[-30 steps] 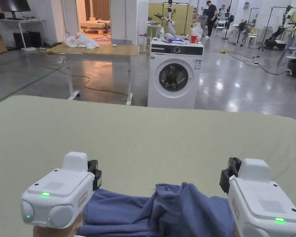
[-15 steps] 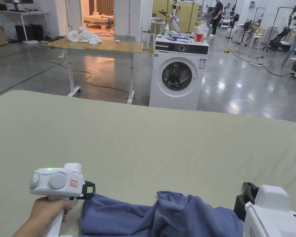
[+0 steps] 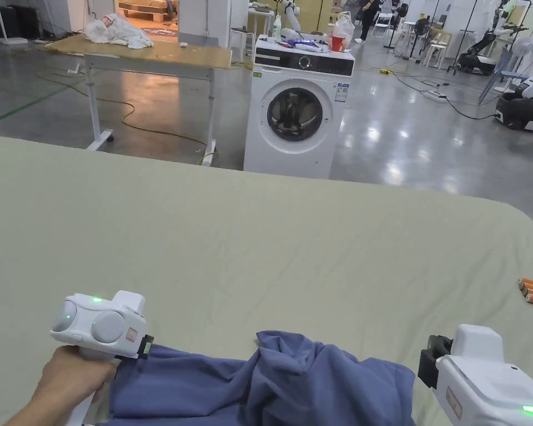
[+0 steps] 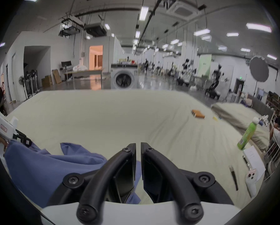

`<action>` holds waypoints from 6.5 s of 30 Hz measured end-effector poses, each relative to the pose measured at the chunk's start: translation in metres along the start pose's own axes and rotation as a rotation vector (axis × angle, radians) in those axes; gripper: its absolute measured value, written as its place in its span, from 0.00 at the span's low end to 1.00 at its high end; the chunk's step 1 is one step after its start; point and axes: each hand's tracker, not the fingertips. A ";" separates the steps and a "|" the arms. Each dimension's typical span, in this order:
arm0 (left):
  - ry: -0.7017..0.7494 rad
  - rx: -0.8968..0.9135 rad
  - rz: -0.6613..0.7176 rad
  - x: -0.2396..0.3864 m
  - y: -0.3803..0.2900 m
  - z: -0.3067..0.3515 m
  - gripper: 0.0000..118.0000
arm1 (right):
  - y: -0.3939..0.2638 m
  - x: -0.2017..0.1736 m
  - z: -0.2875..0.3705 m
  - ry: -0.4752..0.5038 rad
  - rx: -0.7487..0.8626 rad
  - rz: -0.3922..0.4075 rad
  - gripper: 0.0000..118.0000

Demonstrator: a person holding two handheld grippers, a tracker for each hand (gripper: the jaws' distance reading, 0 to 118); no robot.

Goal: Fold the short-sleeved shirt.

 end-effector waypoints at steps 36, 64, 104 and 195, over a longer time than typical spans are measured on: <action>0.097 0.579 0.099 -0.101 0.026 0.221 0.00 | 0.114 0.057 0.036 -0.033 0.112 0.017 0.02; 0.235 0.766 0.205 -0.160 0.167 0.320 0.00 | 0.323 0.068 0.086 -0.135 0.380 0.052 0.02; 0.210 0.536 0.255 -0.114 -0.202 0.213 0.00 | -0.055 0.074 0.128 -0.170 0.064 0.093 0.03; 0.207 0.106 0.310 -0.110 -0.202 0.137 0.00 | 0.046 -0.126 -0.106 0.210 -0.172 0.278 0.46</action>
